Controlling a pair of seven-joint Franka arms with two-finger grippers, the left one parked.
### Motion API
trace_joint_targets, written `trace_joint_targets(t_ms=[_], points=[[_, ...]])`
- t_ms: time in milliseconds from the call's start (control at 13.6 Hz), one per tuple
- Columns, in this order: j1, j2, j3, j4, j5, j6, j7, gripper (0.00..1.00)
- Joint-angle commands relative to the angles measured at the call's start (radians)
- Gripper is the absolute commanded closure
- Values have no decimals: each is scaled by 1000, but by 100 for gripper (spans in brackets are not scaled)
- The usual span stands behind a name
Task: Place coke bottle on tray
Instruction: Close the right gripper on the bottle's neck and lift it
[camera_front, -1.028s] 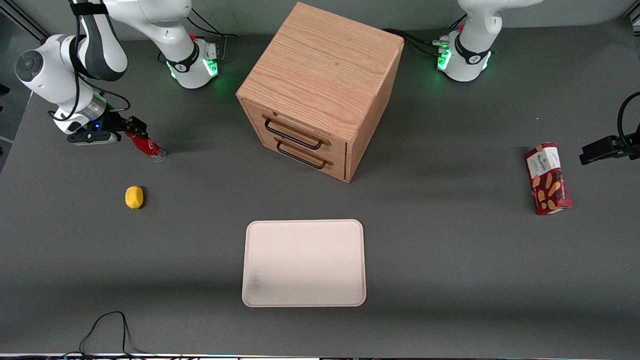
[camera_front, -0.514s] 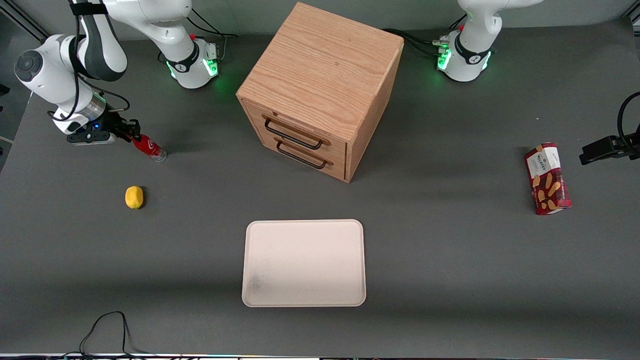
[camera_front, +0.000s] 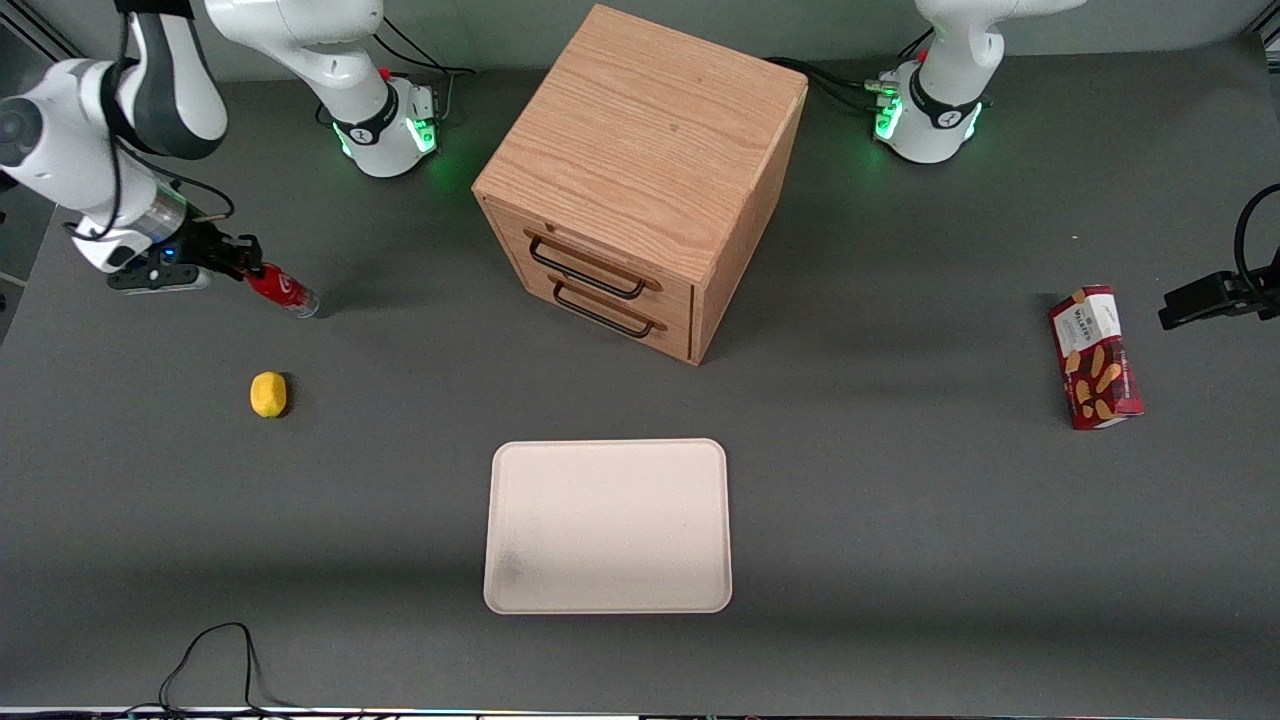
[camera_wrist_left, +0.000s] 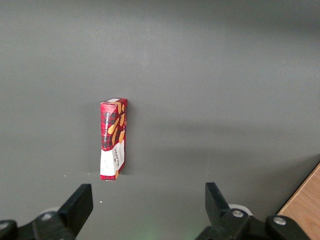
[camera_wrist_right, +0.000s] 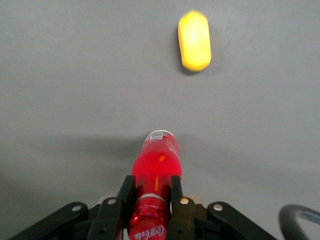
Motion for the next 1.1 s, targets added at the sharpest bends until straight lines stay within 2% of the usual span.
trace_joint_targets(t_ms=[0,294,441,734,881,1028], points=[[9,1,55,233,-7,-220,10,100],[12,41,113,561,4,-496,12,100],[14,57,126,687,47,-590,12,100],[12,100,126,799,101,-643,12,100],[15,174,127,873,125,-644,11,100],[57,272,127,983,148,-644,10,100]])
